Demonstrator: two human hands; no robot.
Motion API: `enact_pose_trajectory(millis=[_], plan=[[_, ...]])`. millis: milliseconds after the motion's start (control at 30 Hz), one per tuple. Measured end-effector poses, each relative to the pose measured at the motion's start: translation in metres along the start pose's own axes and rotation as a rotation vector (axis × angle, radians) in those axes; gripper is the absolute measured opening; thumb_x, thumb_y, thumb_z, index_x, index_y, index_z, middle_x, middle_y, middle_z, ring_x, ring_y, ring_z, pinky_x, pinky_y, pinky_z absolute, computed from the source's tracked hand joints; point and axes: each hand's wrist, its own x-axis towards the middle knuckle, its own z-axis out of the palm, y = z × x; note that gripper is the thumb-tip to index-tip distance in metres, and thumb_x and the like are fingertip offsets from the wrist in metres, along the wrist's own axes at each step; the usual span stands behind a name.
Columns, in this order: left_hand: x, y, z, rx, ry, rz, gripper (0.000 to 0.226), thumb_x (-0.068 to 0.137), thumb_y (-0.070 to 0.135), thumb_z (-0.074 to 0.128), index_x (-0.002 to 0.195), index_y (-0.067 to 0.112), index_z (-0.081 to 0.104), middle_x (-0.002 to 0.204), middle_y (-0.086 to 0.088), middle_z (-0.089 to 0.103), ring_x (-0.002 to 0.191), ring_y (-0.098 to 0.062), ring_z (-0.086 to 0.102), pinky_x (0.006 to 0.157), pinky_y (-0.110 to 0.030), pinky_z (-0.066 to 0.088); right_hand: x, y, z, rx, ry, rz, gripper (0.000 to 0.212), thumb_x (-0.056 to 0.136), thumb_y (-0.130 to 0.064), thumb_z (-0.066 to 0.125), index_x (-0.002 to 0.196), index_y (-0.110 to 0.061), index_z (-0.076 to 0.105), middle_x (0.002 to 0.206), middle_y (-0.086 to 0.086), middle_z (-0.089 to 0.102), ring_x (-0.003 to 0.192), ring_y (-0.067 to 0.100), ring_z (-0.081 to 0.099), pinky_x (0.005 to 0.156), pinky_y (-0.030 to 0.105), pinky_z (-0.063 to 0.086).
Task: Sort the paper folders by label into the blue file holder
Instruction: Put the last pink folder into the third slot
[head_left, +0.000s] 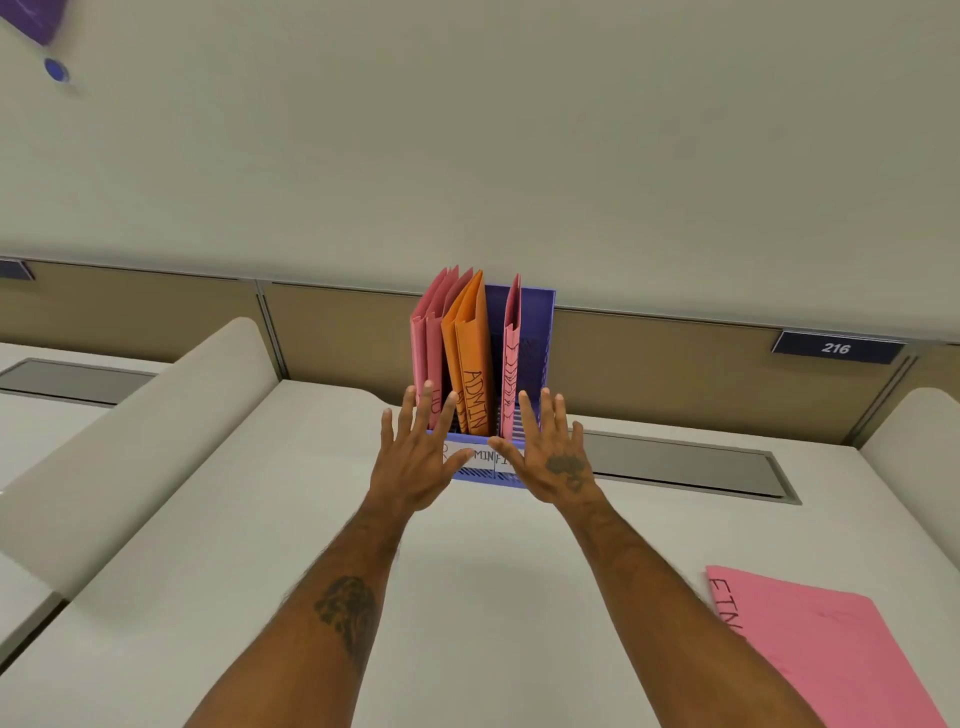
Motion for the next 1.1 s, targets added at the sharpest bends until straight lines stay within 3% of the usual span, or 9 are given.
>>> enact_pose_trajectory(millis=[100,200,267,467,600,767,1000,1100], plan=[[-0.019,0.010,0.003,-0.013,0.014,-0.024,0.083,0.079,0.083,-0.007,0.144,0.038,-0.033,0.157,0.001,-0.036,0.141,-0.020,-0.037,0.114,-0.050,-0.019,-0.019,0.013,0.001,-0.027,-0.020,-0.027,0.111,0.060,-0.089,-0.017,0.152,-0.028,-0.011,0.161,0.011,-0.015,0.148,0.031,-0.013,0.116,0.057,0.002],[-0.038,0.020,0.007,-0.021,0.003,-0.039,0.082,0.082,0.081,-0.003,0.147,0.037,-0.029,0.162,-0.003,-0.027,0.144,-0.021,-0.035,0.115,-0.050,-0.018,-0.038,0.025,0.004,-0.029,-0.036,-0.019,0.094,0.078,-0.081,0.009,0.153,-0.027,-0.006,0.161,0.012,-0.009,0.148,0.032,-0.009,0.115,0.058,0.003],[-0.052,0.027,0.009,-0.016,-0.014,-0.033,0.084,0.080,0.082,-0.005,0.147,0.037,-0.027,0.163,-0.003,-0.025,0.148,-0.024,-0.028,0.116,-0.051,-0.017,-0.055,0.032,0.004,-0.033,-0.044,-0.005,0.092,0.080,-0.079,0.014,0.154,-0.026,-0.002,0.162,0.012,-0.004,0.148,0.032,-0.005,0.115,0.058,0.005],[-0.088,0.050,0.012,-0.042,-0.058,-0.018,0.084,0.080,0.083,-0.005,0.147,0.036,-0.027,0.162,-0.003,-0.025,0.149,-0.026,-0.025,0.116,-0.051,-0.017,-0.110,0.051,0.004,-0.088,-0.046,0.048,0.107,0.066,-0.086,-0.015,0.154,-0.026,-0.002,0.162,0.012,0.000,0.149,0.033,-0.001,0.116,0.057,0.005],[-0.115,0.064,0.019,-0.048,-0.099,0.009,0.085,0.086,0.076,0.009,0.153,0.032,-0.018,0.164,-0.005,-0.020,0.151,-0.026,-0.020,0.119,-0.052,-0.010,-0.146,0.059,0.008,-0.095,-0.059,0.116,0.099,0.074,-0.082,-0.002,0.154,-0.024,0.001,0.162,0.012,0.001,0.149,0.032,-0.002,0.116,0.057,0.005],[-0.147,0.082,0.029,-0.084,-0.140,0.070,0.086,0.087,0.076,0.014,0.154,0.030,-0.016,0.165,-0.005,-0.017,0.151,-0.026,-0.018,0.120,-0.052,-0.007,-0.196,0.065,0.011,-0.094,-0.058,0.177,0.118,0.058,-0.087,-0.025,0.154,-0.024,0.002,0.162,0.011,-0.002,0.149,0.031,-0.004,0.116,0.055,0.002],[-0.169,0.121,0.047,-0.110,-0.173,0.150,0.096,0.075,0.084,-0.007,0.154,0.030,-0.018,0.164,-0.005,-0.018,0.151,-0.026,-0.018,0.119,-0.053,-0.009,-0.255,0.096,0.007,-0.094,-0.054,0.276,0.113,0.062,-0.085,-0.022,0.154,-0.024,0.001,0.162,0.011,-0.003,0.149,0.031,-0.006,0.118,0.055,0.003],[-0.171,0.144,0.054,-0.127,-0.184,0.170,0.094,0.078,0.083,-0.003,0.154,0.030,-0.016,0.164,-0.005,-0.017,0.151,-0.026,-0.018,0.119,-0.053,-0.008,-0.272,0.117,0.006,-0.142,-0.071,0.303,0.107,0.067,-0.082,-0.019,0.154,-0.024,-0.001,0.162,0.013,-0.002,0.149,0.032,-0.005,0.116,0.056,0.005]])
